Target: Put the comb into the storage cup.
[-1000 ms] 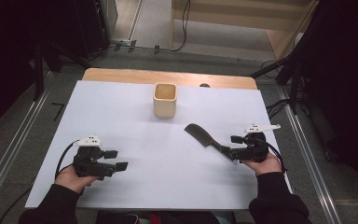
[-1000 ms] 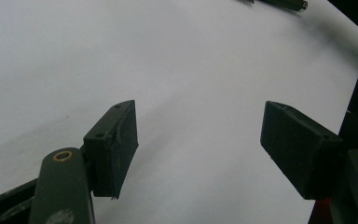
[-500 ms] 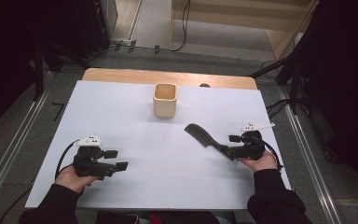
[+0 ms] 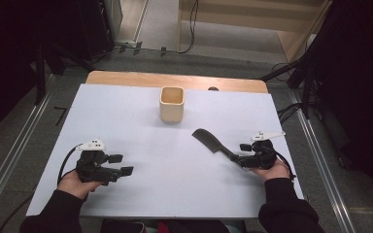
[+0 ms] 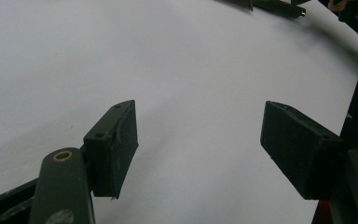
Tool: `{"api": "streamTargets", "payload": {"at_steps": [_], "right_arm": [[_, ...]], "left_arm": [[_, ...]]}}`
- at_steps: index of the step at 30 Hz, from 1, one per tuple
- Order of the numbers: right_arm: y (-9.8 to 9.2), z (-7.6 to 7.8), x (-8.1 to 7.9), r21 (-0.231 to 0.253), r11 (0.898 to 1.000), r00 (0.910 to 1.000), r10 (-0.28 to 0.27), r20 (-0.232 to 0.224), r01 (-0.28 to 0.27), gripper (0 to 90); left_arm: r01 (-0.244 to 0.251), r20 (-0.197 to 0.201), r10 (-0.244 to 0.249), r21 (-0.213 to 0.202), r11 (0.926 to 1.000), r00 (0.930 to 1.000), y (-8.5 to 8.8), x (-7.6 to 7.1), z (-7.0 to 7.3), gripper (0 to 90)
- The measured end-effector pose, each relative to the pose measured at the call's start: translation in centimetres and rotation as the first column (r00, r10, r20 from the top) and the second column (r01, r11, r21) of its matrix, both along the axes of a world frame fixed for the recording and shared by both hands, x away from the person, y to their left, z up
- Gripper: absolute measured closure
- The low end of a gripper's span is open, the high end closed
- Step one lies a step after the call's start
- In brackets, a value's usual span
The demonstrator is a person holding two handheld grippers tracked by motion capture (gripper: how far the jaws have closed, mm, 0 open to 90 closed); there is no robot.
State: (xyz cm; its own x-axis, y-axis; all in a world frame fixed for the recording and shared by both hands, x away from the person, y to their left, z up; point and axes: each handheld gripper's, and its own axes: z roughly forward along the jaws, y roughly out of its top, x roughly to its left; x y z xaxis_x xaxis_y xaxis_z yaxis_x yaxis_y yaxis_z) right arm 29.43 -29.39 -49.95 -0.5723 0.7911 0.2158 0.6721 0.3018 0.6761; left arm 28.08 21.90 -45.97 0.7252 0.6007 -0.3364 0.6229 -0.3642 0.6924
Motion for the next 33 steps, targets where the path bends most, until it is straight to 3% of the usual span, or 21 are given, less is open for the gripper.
{"api": "streamTargets", "payload": {"at_steps": [15,21,28,33], "right_arm": [[0.0,-0.8,-0.5,-0.028,1.000,0.9998,0.014,-0.012,-0.014,33.5],[0.2,-1.5,-0.5,-0.067,0.997,0.9993,0.038,-0.008,-0.038,38.8],[0.1,-1.9,-0.9,-0.098,0.994,0.9964,0.053,0.066,-0.046,54.0],[0.4,-1.9,-1.0,-0.107,0.993,0.9952,0.064,0.074,-0.056,62.4]], "left_arm": [[0.024,0.001,-0.024,0.000,0.9997,0.9997,-0.7,0.5,0.0,27.9],[0.024,0.002,-0.024,-0.002,0.9997,0.9997,-0.8,0.5,0.0,27.9],[0.022,0.000,-0.022,0.000,0.9998,0.9998,-0.7,0.6,0.0,27.9],[0.021,0.001,-0.021,0.001,0.9998,0.9998,-0.7,0.6,0.0,27.9]]}}
